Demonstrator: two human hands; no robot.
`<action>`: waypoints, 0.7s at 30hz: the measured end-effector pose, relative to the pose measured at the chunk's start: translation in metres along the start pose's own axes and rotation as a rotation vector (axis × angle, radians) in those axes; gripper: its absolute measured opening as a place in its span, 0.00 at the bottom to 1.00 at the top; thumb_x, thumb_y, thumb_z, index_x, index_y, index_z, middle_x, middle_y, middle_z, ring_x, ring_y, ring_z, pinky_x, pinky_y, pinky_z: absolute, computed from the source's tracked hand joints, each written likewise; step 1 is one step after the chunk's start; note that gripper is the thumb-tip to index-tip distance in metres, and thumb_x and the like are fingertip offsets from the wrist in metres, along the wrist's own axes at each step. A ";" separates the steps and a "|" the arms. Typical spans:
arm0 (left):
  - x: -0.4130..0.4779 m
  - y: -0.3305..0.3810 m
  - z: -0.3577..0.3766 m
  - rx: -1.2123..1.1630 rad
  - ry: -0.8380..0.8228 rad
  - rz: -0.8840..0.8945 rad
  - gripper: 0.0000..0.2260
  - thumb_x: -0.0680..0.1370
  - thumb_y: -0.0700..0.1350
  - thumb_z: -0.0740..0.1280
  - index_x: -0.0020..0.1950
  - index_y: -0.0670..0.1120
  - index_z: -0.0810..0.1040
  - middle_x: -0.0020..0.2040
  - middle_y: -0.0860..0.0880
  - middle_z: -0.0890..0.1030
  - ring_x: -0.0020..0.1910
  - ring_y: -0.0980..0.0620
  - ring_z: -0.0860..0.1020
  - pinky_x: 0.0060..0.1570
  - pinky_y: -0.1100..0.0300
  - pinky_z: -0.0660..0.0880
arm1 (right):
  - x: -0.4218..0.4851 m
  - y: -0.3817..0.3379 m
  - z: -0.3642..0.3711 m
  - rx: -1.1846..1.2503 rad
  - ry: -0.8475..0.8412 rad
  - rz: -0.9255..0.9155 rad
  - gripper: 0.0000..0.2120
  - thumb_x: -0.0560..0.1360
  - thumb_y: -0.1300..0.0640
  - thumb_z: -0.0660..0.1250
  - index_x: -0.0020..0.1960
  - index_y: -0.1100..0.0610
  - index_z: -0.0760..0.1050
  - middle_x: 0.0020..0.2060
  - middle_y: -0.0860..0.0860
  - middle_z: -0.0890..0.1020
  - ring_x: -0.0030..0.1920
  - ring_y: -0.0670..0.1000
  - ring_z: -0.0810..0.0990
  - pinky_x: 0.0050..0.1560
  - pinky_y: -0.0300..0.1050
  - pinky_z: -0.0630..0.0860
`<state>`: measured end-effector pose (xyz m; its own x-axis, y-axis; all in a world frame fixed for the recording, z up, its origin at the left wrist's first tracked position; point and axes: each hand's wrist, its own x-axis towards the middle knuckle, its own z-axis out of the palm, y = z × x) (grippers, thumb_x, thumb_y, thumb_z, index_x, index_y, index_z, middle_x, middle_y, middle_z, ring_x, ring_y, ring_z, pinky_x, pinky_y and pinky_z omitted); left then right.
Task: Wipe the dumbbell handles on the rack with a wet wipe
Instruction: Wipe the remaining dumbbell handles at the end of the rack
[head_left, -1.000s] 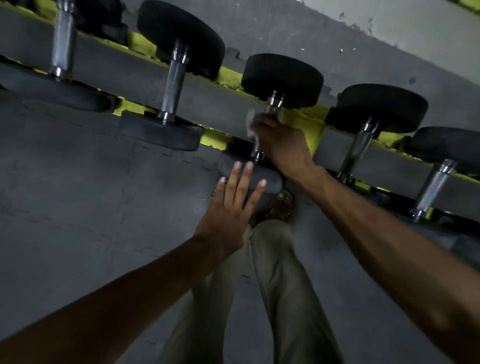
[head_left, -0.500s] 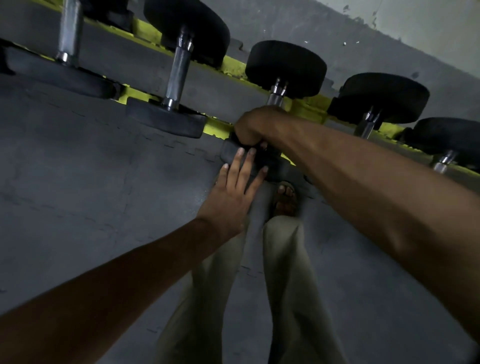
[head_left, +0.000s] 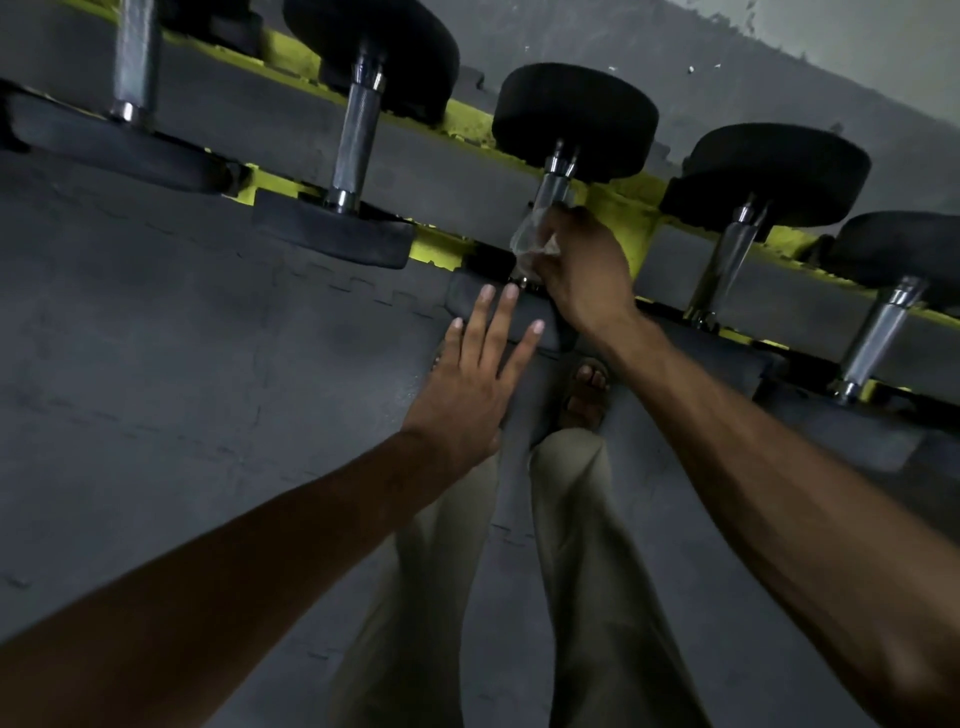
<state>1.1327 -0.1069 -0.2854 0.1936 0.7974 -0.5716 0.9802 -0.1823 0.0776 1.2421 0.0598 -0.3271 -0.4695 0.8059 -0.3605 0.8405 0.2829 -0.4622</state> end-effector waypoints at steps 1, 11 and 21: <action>0.000 0.000 0.000 0.004 0.005 -0.002 0.49 0.80 0.56 0.62 0.81 0.40 0.27 0.78 0.28 0.28 0.81 0.27 0.35 0.79 0.35 0.54 | 0.000 0.000 0.004 0.087 0.057 0.093 0.14 0.77 0.51 0.69 0.55 0.60 0.76 0.50 0.57 0.81 0.48 0.59 0.80 0.40 0.47 0.69; -0.001 0.001 0.002 0.020 0.019 -0.007 0.58 0.76 0.64 0.68 0.81 0.39 0.28 0.79 0.28 0.29 0.81 0.27 0.36 0.80 0.35 0.55 | 0.026 -0.001 0.024 0.508 0.018 0.599 0.18 0.83 0.53 0.58 0.39 0.58 0.78 0.41 0.59 0.83 0.41 0.58 0.79 0.40 0.44 0.66; 0.001 0.001 0.004 0.021 -0.005 0.000 0.57 0.77 0.64 0.67 0.80 0.39 0.26 0.77 0.28 0.26 0.80 0.27 0.35 0.80 0.35 0.53 | 0.068 0.006 0.011 1.682 -0.027 0.757 0.19 0.81 0.55 0.54 0.43 0.58 0.82 0.39 0.56 0.81 0.45 0.54 0.81 0.57 0.54 0.75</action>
<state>1.1336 -0.1084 -0.2894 0.1934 0.7946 -0.5755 0.9790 -0.1946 0.0603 1.2128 0.1107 -0.3633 -0.1836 0.4859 -0.8545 -0.2687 -0.8610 -0.4319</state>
